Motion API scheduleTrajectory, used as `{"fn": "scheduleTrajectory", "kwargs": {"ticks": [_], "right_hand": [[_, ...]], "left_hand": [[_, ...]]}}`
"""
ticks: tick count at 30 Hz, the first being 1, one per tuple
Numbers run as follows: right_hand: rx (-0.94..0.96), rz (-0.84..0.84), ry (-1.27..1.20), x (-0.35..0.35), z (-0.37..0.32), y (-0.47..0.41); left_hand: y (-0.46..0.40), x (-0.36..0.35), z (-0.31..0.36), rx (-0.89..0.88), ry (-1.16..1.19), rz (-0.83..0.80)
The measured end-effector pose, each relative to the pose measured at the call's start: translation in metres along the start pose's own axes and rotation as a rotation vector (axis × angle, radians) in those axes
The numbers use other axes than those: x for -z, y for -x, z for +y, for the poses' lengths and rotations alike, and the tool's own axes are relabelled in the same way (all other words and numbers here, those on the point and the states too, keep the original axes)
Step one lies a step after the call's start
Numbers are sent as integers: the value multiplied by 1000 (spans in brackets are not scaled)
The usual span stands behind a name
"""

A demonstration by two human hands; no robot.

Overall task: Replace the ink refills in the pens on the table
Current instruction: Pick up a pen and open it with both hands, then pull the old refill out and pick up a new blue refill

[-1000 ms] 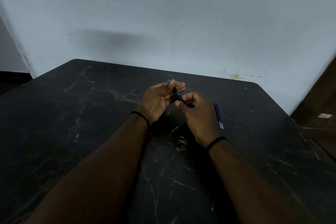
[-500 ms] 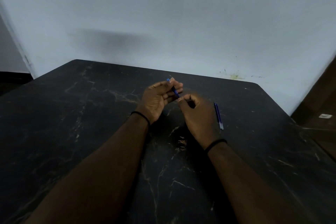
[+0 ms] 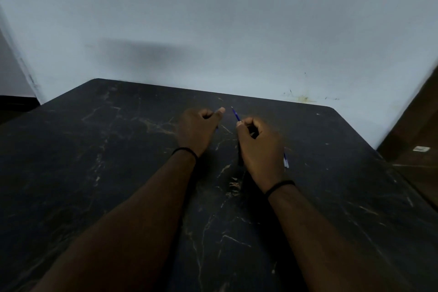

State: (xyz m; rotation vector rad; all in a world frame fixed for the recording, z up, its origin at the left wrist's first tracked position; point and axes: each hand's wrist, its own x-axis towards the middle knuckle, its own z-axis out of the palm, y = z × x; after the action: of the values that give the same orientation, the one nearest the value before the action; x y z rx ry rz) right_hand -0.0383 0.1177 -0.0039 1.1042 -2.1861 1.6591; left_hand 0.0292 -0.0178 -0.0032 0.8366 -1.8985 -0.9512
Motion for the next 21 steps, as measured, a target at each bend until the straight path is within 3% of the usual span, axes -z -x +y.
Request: {"fn": "scheduleTrajectory", "kwargs": {"ticks": [5, 13, 18, 21], "right_hand": [[3, 31, -33, -1, 0, 0], [-36, 46, -76, -3, 0, -3], [-33, 49, -98, -2, -1, -2], [-50, 65, -95, -2, 0, -4]], "left_hand": [[6, -7, 6, -13, -367, -33], [-1, -8, 1, -29, -751, -34], [4, -11, 4, 16, -696, 69], [6, -9, 9, -180, -337, 72]]}}
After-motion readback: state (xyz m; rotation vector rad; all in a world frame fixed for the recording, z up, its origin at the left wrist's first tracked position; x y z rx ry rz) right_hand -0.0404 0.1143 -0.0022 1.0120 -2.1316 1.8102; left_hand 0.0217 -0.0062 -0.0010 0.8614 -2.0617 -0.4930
